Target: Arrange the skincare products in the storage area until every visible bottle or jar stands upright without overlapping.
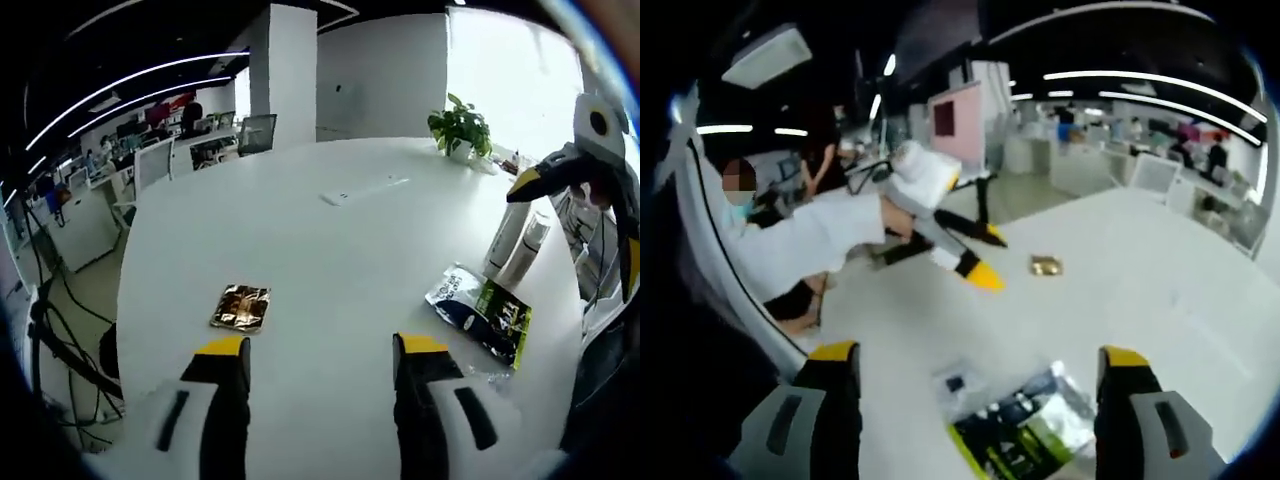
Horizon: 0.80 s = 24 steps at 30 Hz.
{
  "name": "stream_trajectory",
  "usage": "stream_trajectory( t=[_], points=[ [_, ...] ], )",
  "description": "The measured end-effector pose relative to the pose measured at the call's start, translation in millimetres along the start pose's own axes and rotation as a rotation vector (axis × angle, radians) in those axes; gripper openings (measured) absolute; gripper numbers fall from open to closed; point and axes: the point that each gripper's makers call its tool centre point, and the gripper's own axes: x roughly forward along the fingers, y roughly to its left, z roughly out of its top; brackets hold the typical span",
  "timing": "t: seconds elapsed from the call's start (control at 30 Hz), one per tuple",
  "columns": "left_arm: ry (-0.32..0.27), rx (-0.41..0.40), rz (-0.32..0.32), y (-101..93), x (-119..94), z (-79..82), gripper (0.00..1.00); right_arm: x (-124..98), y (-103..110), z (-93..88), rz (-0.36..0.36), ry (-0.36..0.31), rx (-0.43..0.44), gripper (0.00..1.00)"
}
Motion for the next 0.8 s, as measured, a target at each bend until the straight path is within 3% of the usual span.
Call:
stream_trajectory(
  t=[0.37,0.57,0.8],
  points=[
    [0.046,0.071,0.017,15.0,21,-14.6,0.48,5,-3,-4.1,0.010,0.016,0.005,0.97],
    [0.045,0.218,0.036,23.3,33,-13.8,0.41,9,-4,-6.4,0.019,0.026,0.005,0.97],
    [0.065,0.278,0.079,36.3,44,-18.3,0.33,11,-7,-9.8,0.023,0.030,0.017,0.97]
  ],
)
